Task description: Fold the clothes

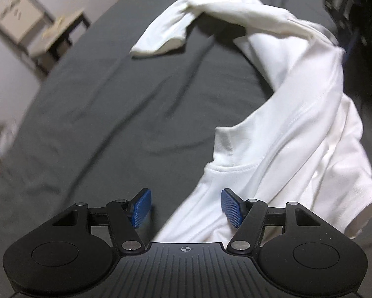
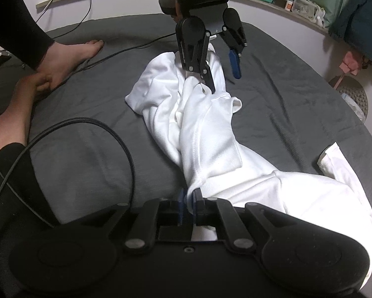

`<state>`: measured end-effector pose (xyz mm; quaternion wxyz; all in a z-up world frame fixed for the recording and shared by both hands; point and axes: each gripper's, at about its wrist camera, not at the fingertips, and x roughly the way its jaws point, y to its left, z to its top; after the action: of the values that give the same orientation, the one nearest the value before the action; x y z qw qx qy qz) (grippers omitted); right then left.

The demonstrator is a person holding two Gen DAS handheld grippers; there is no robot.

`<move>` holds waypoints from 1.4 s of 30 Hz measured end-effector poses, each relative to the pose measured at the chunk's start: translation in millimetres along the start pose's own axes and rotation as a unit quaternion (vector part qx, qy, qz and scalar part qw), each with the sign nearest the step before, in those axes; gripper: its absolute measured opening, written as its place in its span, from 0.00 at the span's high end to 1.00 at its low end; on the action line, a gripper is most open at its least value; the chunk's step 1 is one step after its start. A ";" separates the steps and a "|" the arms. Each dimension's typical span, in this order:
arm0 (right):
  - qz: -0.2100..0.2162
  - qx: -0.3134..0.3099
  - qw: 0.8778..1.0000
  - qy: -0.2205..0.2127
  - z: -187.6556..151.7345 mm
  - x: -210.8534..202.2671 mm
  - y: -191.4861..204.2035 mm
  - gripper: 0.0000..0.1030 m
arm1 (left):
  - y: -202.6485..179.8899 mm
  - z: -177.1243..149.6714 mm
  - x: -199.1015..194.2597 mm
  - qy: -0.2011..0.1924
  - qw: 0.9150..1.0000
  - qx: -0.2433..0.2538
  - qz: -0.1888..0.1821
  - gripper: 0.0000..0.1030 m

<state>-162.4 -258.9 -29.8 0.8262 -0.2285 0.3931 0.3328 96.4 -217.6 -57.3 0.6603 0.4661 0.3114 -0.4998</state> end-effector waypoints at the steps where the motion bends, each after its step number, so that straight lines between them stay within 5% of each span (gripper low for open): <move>1: -0.001 -0.001 1.000 0.000 0.2 0.1 0.4 0.93 | -3.5 1.9 -1.2 -0.003 1.000 0.015 0.006 0.37; 3: -0.003 -0.002 1.000 0.000 0.5 0.3 1.1 0.93 | -9.9 5.7 -0.7 0.006 0.999 0.046 0.003 0.38; 6: -0.005 -0.003 1.000 0.001 1.0 0.5 2.2 0.93 | -14.6 10.2 2.6 0.027 0.997 0.071 -0.015 0.59; 11: -0.009 -0.006 1.000 0.002 1.7 1.3 3.8 0.93 | -15.0 10.5 -0.6 0.035 0.996 0.075 -0.014 0.69; 16: -0.013 -0.006 1.000 0.003 2.3 2.3 5.0 0.93 | -29.3 8.7 1.3 0.038 0.995 0.092 -0.022 0.97; 20: -0.017 -0.005 1.000 0.002 2.9 2.5 4.8 0.93 | -32.7 6.3 0.2 0.037 0.995 0.094 -0.010 0.98; 29: -0.148 0.019 0.988 -0.037 13.1 -1.5 -0.3 0.96 | -26.4 -11.1 -35.1 -0.029 0.987 0.056 0.146 0.99; 33: -0.226 0.031 0.972 -0.056 28.1 3.7 -10.7 0.96 | -12.8 -17.0 -63.6 -0.054 0.967 0.028 0.247 0.99; 36: -0.314 0.037 0.946 -0.075 55.7 11.8 -29.9 0.96 | -3.1 -15.1 -86.3 -0.073 0.942 0.012 0.328 0.98; 39: -0.412 0.049 0.902 -0.117 92.0 4.2 -50.3 0.96 | 5.9 -6.0 -112.3 -0.096 0.905 0.000 0.414 0.99; 42: -0.508 0.055 0.838 -0.191 118.6 -21.3 -48.5 0.96 | 0.8 4.9 -145.9 -0.150 0.856 -0.026 0.495 0.99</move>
<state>-78.0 -223.6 62.5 0.9491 -0.2822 0.0743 -0.1185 52.1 -168.1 72.8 0.8708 0.4610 -0.0505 -0.1629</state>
